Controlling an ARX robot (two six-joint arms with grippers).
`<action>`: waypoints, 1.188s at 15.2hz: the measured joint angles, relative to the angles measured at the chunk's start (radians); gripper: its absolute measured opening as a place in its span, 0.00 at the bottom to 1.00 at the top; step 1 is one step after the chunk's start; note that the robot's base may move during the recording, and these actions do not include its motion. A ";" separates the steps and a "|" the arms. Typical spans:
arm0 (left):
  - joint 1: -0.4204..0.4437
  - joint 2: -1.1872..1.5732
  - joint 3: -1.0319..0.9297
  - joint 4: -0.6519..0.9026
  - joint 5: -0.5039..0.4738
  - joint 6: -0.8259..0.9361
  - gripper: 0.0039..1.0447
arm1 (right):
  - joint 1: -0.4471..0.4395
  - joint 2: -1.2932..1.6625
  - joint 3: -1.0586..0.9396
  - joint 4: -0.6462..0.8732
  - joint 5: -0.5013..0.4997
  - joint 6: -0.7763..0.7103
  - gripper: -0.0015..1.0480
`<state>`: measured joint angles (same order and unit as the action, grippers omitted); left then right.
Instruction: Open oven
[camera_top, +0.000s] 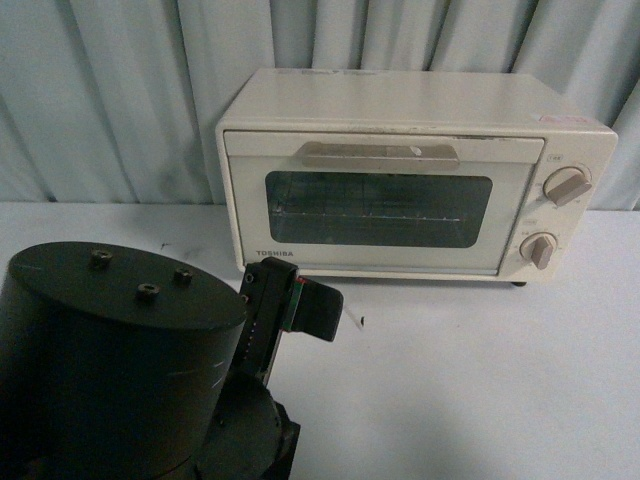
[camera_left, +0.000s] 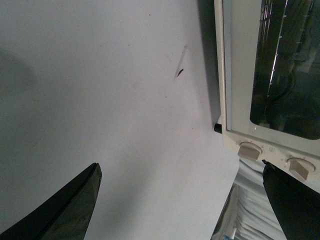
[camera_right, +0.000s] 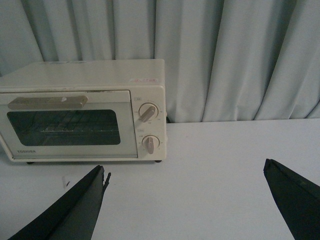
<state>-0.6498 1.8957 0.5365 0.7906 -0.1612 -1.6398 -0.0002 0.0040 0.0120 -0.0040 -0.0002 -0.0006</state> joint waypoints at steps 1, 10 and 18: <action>0.009 0.024 0.023 0.005 0.000 -0.003 0.94 | 0.000 0.000 0.000 0.000 0.000 0.000 0.94; 0.095 0.155 0.117 0.030 0.000 -0.037 0.94 | 0.000 0.000 0.000 0.000 0.000 0.000 0.94; 0.097 0.214 0.187 0.021 -0.019 -0.063 0.94 | 0.000 0.000 0.000 0.000 0.000 0.000 0.94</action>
<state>-0.5529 2.1098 0.7231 0.8116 -0.1802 -1.7023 -0.0002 0.0040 0.0120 -0.0040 -0.0002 -0.0006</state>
